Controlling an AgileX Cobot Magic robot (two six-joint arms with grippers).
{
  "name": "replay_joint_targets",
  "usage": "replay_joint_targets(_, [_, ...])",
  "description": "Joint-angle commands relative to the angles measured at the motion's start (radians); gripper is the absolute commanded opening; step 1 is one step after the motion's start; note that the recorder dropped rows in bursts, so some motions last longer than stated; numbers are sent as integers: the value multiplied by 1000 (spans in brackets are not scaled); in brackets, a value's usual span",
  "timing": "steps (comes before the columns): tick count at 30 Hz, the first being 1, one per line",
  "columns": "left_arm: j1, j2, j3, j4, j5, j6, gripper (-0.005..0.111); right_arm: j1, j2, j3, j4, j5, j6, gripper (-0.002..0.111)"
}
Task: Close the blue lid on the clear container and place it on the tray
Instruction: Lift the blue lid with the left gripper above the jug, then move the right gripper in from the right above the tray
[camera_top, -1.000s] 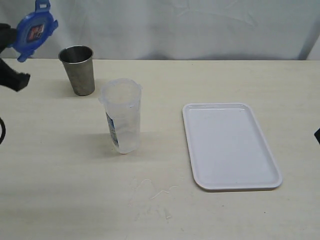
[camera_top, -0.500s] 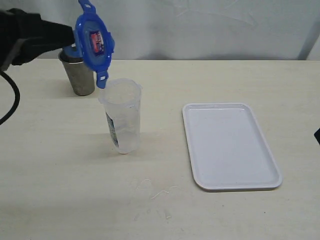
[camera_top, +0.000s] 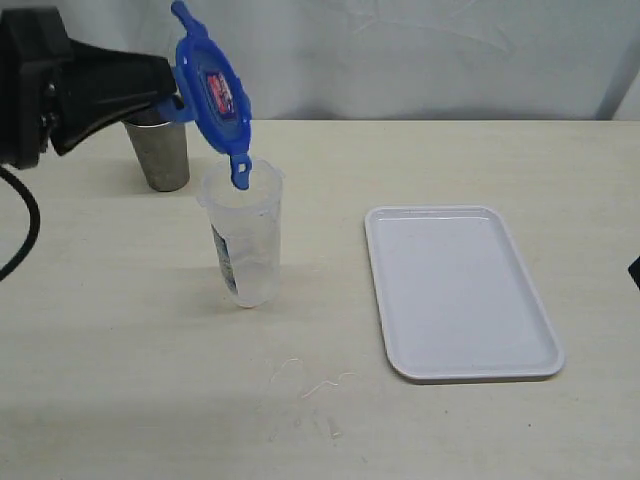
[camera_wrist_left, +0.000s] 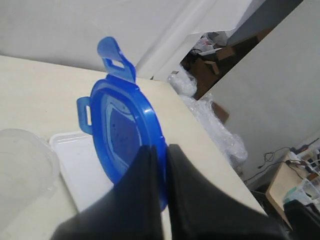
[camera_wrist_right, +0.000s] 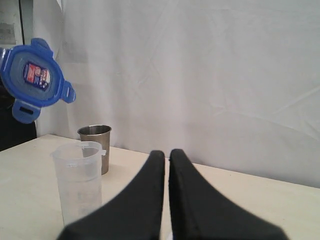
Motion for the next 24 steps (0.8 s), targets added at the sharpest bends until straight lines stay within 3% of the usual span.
replay_joint_targets(1, [1,11,12,-36,-33,35,0,1,4,-7,-6,12,5,4])
replay_joint_targets(5, [1,68,-42,-36,-6,29,0,1,4,-7,-6,22,8,4])
replay_joint_targets(8, [1,135,-104,-36,143,93,0,1,4,-7,-6,22,11,4])
replay_joint_targets(11, [1,168,-94,-36,61,97,0,1,4,-7,-6,22,28,4])
replay_joint_targets(16, [1,227,-117,-36,127,110,0,1,8,-28,120,-40,37,4])
replay_joint_targets(19, [1,227,-163,-36,148,110,0,1,120,-162,36,-40,257,7])
replay_joint_targets(24, [1,227,-171,-36,171,120,0,1,451,-424,-278,-167,625,32])
